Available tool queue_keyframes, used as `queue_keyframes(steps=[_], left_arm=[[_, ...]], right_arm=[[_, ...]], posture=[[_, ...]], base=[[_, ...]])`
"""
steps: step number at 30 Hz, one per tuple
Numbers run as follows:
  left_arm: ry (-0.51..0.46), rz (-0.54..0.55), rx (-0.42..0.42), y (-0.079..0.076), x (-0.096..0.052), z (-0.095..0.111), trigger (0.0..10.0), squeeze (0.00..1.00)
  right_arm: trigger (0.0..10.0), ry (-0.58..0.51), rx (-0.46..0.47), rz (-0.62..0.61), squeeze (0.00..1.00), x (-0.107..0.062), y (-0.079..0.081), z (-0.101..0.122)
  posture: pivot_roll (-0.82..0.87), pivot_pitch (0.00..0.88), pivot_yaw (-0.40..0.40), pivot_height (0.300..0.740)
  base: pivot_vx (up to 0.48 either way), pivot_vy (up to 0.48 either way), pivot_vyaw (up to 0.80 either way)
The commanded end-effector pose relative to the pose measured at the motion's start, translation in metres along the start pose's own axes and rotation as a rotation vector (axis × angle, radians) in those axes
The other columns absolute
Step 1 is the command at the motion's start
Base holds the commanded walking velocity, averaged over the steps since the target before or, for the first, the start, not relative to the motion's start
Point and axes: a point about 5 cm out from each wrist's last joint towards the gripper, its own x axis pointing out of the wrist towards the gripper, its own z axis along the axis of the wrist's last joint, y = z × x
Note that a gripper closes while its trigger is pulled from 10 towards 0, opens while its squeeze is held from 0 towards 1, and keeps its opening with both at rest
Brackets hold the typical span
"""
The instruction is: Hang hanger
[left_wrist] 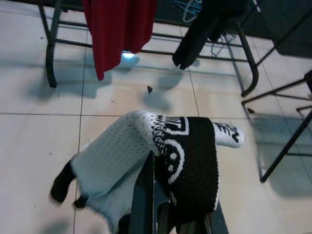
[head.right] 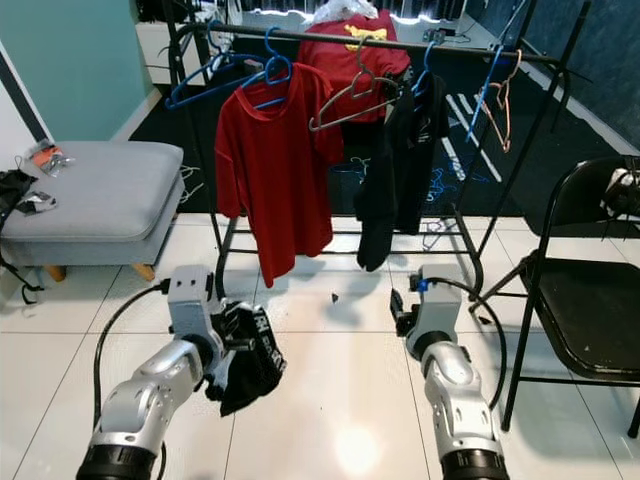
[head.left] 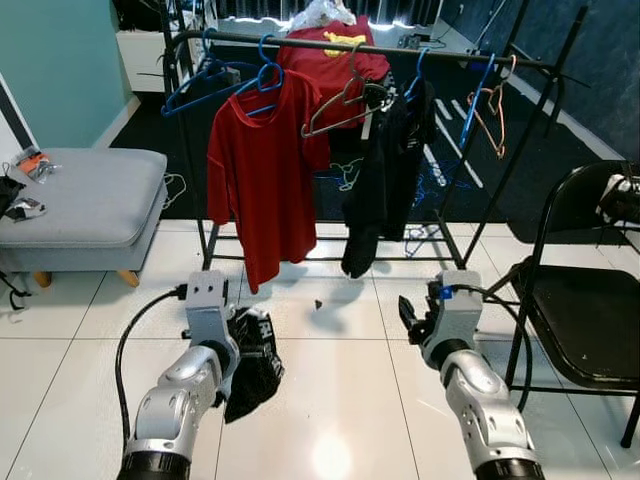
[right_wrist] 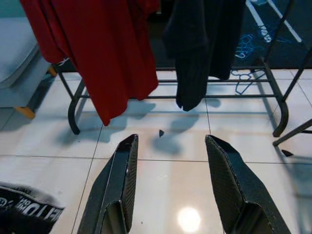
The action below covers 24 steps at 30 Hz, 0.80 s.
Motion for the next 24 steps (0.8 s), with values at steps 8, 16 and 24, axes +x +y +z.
queue_keyframes(steps=[8,16,24], left_arm=[[-0.016,-0.011,0.073,-0.010,0.001,0.001,10.0,0.00],[-0.061,-0.019,0.082,-0.015,0.000,0.007,10.0,0.00],[-0.094,-0.021,0.058,-0.014,0.001,0.010,10.0,0.00]], right_arm=[[10.0,-0.008,0.030,0.017,0.00,0.003,0.009,-0.001],[10.0,-0.017,0.021,0.048,0.00,0.006,0.012,0.000],[10.0,-0.031,0.019,0.075,0.00,0.007,0.014,0.005]], posture=[[-0.11,0.062,-0.049,0.740],[-0.11,0.063,-0.056,0.740],[-0.11,0.065,-0.053,0.740]], base=[[0.000,0.000,0.00],[0.000,0.000,0.00],[0.000,0.000,0.00]])
